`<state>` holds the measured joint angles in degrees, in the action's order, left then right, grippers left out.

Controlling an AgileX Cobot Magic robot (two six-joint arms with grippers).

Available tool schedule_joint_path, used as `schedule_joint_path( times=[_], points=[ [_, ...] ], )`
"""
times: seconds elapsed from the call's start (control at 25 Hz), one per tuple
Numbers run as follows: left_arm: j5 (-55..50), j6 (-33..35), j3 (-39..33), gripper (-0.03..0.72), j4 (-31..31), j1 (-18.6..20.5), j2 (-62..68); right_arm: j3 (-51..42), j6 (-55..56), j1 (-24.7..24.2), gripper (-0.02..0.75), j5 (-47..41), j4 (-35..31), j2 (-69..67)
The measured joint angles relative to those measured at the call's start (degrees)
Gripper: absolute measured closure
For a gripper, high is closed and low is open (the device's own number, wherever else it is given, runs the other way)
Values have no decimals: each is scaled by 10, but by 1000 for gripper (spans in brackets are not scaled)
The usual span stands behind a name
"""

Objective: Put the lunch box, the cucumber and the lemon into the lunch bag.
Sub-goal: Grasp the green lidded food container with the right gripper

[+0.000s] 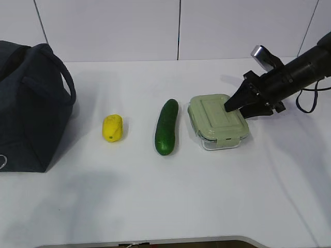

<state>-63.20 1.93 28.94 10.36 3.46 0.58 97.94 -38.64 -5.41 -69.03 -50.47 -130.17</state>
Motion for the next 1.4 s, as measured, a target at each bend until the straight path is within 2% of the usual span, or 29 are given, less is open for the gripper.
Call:
schedule_joint_path(
  times=[0.32,1.4],
  points=[
    [0,0,0,257,0,0,0,0,2,0,267,0,14,0],
    [0,0,0,257,0,0,0,1,58,0,258,-6,46,6]
  ],
)
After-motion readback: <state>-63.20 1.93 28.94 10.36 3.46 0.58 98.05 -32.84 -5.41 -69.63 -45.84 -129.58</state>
